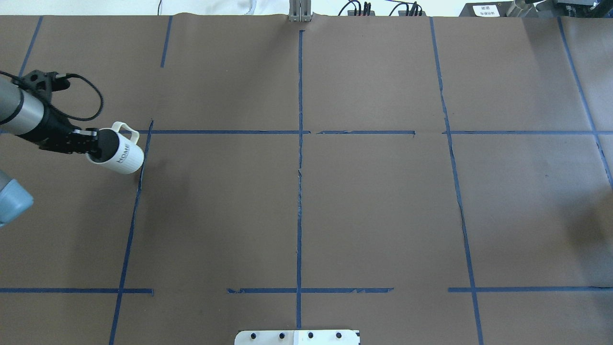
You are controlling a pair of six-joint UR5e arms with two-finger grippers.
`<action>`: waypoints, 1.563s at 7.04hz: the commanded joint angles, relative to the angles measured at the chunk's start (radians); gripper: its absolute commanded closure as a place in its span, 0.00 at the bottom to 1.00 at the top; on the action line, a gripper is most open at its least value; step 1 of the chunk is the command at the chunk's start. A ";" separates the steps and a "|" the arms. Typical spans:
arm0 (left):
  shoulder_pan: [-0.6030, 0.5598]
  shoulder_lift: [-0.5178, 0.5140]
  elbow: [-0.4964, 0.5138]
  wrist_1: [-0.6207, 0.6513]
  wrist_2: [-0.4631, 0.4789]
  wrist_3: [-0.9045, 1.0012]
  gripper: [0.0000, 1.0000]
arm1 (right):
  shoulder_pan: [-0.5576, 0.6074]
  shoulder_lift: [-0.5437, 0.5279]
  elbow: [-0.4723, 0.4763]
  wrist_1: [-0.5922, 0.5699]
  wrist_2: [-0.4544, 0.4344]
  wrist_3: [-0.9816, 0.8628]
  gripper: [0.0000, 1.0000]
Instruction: Left arm hands cup to right arm to dump lemon
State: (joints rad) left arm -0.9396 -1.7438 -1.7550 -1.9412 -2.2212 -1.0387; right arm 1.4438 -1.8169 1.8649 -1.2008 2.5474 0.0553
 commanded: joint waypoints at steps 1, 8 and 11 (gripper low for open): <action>0.068 -0.205 -0.006 0.081 0.002 -0.209 1.00 | -0.095 0.081 0.002 0.244 -0.019 0.281 0.00; 0.262 -0.833 0.351 0.426 0.187 -0.616 1.00 | -0.720 0.233 0.201 0.550 -0.928 0.890 0.00; 0.262 -0.867 0.362 0.427 0.176 -0.716 0.99 | -1.068 0.334 0.206 0.541 -1.441 0.882 0.00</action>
State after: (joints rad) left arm -0.6781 -2.5964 -1.3943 -1.5156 -2.0382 -1.7238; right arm 0.5363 -1.5444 2.0762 -0.6526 1.3373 0.9443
